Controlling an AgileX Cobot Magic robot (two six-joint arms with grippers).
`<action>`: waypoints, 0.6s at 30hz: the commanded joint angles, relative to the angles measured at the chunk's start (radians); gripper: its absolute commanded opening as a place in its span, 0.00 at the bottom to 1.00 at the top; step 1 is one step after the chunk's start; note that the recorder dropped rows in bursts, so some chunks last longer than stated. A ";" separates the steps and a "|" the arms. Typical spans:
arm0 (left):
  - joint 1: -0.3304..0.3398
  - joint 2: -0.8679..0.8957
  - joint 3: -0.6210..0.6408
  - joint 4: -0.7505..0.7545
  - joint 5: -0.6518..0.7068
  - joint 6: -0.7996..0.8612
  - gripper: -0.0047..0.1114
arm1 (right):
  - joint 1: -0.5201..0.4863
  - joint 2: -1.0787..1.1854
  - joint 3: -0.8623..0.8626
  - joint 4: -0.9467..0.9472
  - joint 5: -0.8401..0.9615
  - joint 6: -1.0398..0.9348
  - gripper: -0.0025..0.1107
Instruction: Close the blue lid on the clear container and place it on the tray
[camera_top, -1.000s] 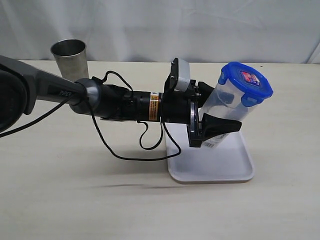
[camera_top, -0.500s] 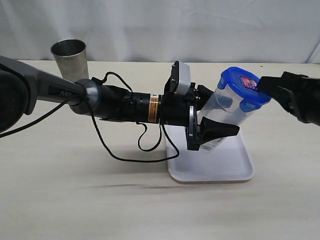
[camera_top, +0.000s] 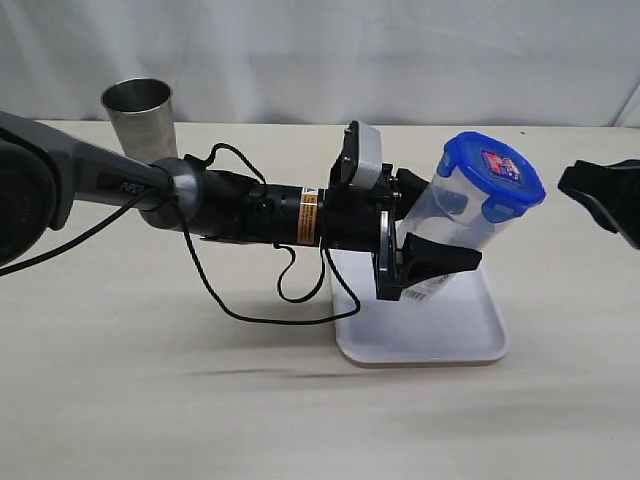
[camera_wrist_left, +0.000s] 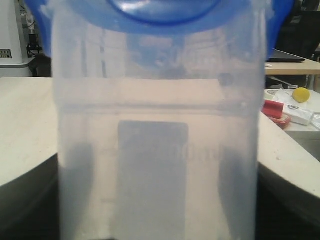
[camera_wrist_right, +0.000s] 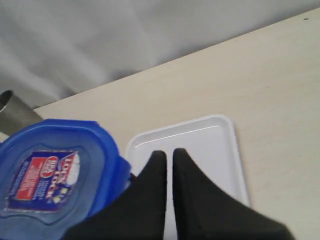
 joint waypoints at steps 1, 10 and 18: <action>-0.004 -0.014 -0.010 -0.031 -0.032 -0.001 0.04 | 0.001 0.065 -0.003 -0.025 -0.217 0.037 0.06; -0.004 -0.014 -0.010 -0.035 0.006 0.028 0.04 | 0.001 0.067 -0.003 -0.058 -0.275 0.039 0.06; -0.004 -0.013 -0.010 -0.042 0.086 0.077 0.04 | -0.001 0.062 -0.010 -0.058 -0.237 0.018 0.06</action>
